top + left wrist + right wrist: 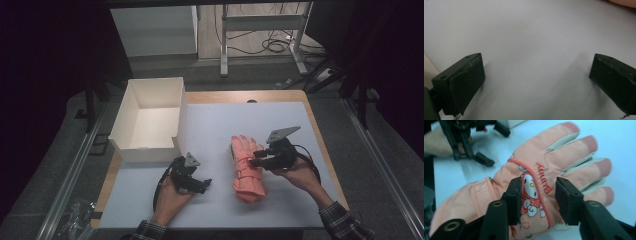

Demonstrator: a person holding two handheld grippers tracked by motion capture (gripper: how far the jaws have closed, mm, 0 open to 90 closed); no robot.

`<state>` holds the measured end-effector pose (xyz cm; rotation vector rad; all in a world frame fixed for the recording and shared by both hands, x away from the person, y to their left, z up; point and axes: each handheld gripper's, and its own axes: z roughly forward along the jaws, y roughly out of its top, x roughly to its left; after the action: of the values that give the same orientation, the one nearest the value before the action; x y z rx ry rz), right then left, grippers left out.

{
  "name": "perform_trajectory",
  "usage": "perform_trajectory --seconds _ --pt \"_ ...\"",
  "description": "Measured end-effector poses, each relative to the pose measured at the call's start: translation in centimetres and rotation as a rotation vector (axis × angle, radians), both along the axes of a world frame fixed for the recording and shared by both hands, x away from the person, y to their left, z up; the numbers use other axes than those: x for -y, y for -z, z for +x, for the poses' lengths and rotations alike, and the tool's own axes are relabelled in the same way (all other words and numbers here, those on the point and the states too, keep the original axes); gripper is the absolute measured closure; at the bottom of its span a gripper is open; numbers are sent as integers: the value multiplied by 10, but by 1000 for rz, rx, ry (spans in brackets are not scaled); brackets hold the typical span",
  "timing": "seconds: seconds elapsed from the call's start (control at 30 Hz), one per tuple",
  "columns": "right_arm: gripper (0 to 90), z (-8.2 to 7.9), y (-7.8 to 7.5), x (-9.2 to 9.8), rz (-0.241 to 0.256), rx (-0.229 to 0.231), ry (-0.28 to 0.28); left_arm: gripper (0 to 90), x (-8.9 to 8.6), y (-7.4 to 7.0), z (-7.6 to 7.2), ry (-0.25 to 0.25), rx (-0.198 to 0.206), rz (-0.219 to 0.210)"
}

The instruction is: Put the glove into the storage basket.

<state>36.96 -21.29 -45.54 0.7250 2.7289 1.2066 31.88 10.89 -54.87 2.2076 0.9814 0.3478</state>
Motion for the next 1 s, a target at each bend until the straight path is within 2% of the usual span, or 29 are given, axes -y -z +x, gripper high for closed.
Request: perform_trajectory --seconds 0.07,0.2,0.57,0.67,0.8,1.0 --pt "552 0 -3 6 27 5 25 0 0 0 0 0 0 0" --pt "552 -1 -4 18 37 25 68 0 0 0 0 0 0 0" --pt "558 -23 16 35 1 63 114 0 1 0 0 -6 -2 -7" --pt "580 -28 23 40 3 54 126 0 0 0 0 -3 -2 -4" --pt "640 -34 35 48 24 19 144 0 0 0 0 -4 -3 -5" --pt "779 -47 52 55 23 -20 146 0 0 0 0 -4 -2 -5"
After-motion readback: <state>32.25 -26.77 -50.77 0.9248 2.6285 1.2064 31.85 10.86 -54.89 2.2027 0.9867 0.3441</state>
